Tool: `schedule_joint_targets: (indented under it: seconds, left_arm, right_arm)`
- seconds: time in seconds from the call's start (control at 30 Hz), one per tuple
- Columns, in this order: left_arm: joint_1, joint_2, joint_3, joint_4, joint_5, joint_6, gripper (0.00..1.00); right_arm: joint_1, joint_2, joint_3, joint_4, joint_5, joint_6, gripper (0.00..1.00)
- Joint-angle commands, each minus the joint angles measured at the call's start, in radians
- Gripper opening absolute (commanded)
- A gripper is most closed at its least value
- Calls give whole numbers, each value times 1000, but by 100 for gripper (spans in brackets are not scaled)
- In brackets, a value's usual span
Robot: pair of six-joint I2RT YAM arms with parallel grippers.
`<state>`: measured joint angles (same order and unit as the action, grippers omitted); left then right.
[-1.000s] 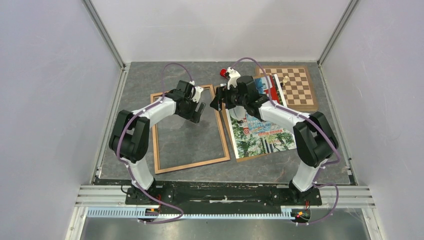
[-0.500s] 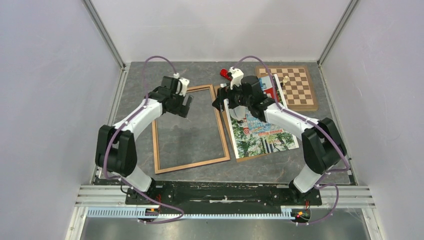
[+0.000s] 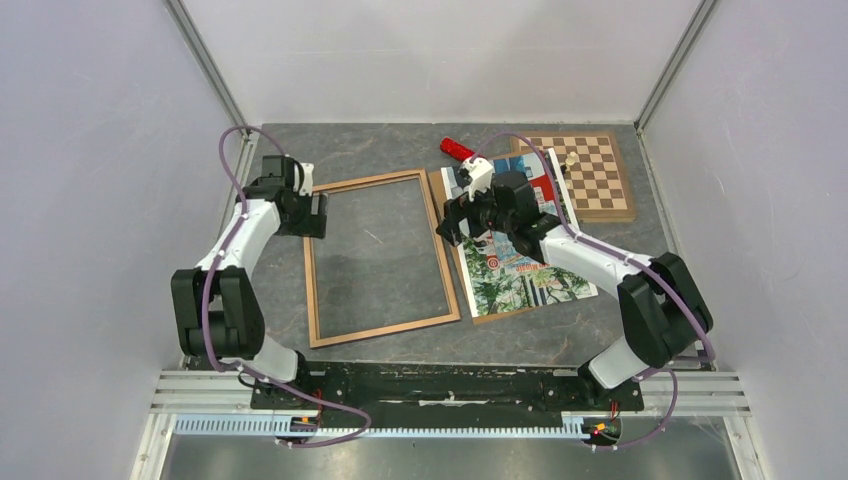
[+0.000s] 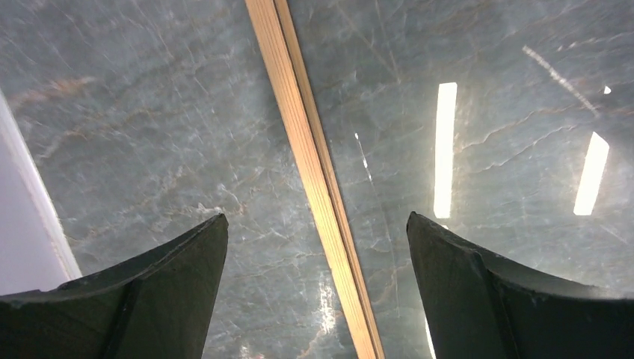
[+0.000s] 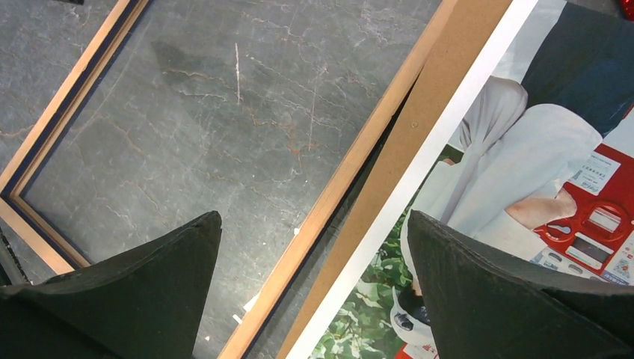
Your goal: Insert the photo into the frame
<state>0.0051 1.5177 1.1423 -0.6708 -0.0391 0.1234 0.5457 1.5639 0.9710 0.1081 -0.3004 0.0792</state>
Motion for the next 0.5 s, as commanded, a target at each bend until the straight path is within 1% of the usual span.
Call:
schedule_joint_targets:
  seconds: [0.0, 0.23, 0.47]
  left_arm:
    - [29, 55, -15, -39, 67, -41, 94]
    - [70, 163, -4, -39, 94, -54, 87]
    - [88, 216, -12, -31, 127, -48, 70]
  right_arm:
    - [-3, -61, -35, 73, -16, -42, 98]
    - [-3, -91, -82, 95, -13, -44, 98]
    - [-2, -90, -98, 105, -8, -36, 98]
